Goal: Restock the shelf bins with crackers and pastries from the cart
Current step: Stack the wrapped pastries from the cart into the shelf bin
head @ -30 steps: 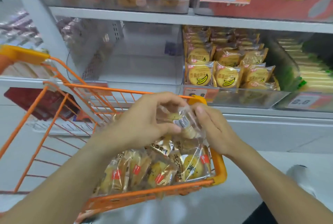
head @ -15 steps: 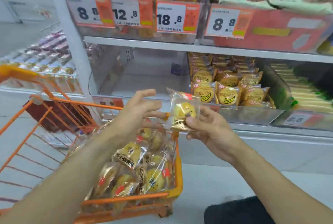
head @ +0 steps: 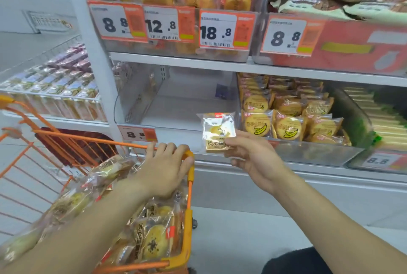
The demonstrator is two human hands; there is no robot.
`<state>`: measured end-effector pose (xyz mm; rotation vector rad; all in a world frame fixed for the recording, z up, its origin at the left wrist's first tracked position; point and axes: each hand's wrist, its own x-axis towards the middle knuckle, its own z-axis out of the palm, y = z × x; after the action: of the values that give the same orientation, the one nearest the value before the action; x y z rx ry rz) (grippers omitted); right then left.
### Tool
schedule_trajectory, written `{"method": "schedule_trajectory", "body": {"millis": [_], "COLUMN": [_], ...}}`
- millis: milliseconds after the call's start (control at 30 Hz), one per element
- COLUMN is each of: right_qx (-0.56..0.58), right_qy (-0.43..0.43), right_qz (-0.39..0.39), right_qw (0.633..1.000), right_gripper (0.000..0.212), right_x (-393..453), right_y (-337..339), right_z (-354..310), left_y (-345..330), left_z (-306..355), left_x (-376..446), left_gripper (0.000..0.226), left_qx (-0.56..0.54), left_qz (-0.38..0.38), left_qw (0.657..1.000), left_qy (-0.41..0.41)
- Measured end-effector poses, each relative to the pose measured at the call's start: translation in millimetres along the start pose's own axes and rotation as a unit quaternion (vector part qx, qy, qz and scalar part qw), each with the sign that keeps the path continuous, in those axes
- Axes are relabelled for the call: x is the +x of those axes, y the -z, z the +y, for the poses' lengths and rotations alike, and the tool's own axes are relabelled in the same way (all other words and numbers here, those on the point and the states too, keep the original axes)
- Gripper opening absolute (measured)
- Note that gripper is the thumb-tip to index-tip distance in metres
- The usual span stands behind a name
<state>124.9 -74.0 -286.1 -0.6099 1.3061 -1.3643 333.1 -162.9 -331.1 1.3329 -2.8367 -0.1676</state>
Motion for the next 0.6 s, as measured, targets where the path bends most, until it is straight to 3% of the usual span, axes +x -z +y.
{"method": "schedule_trajectory", "body": {"millis": [133,200,400,533,600], "right_qx": [0.03,0.046,-0.001,-0.088,-0.153], "right_qy": [0.004,0.009,-0.009,-0.007,0.021], "right_qz": [0.014,0.011,0.011,0.056,0.067], "right_qw": [0.999,0.999,1.0,0.994,0.986], "right_gripper": [0.004,0.005,0.04,0.018,0.019], "right_x": [24.5,41.8,117.9,173.9,200.3], "right_y": [-15.4,-27.5,-72.5,-105.9,-119.2], "right_z": [-10.4,-14.5,-23.2,-20.7,-16.5], "left_y": [1.8,-0.1,-6.8,-6.5,-3.8], "left_z": [-5.1,-4.3,-11.5,-19.7,-24.6], "left_x": [1.5,2.5,-1.4,2.9,7.3], "left_gripper": [0.078,0.077,0.07,0.063,0.051], "left_qx": [-0.039,-0.042,-0.018,-0.032,-0.054], "left_qz": [-0.018,-0.017,0.017,0.054,0.106], "left_qw": [0.999,0.999,0.998,0.995,0.988], "left_qy": [0.005,0.0,-0.055,-0.082,-0.103]}}
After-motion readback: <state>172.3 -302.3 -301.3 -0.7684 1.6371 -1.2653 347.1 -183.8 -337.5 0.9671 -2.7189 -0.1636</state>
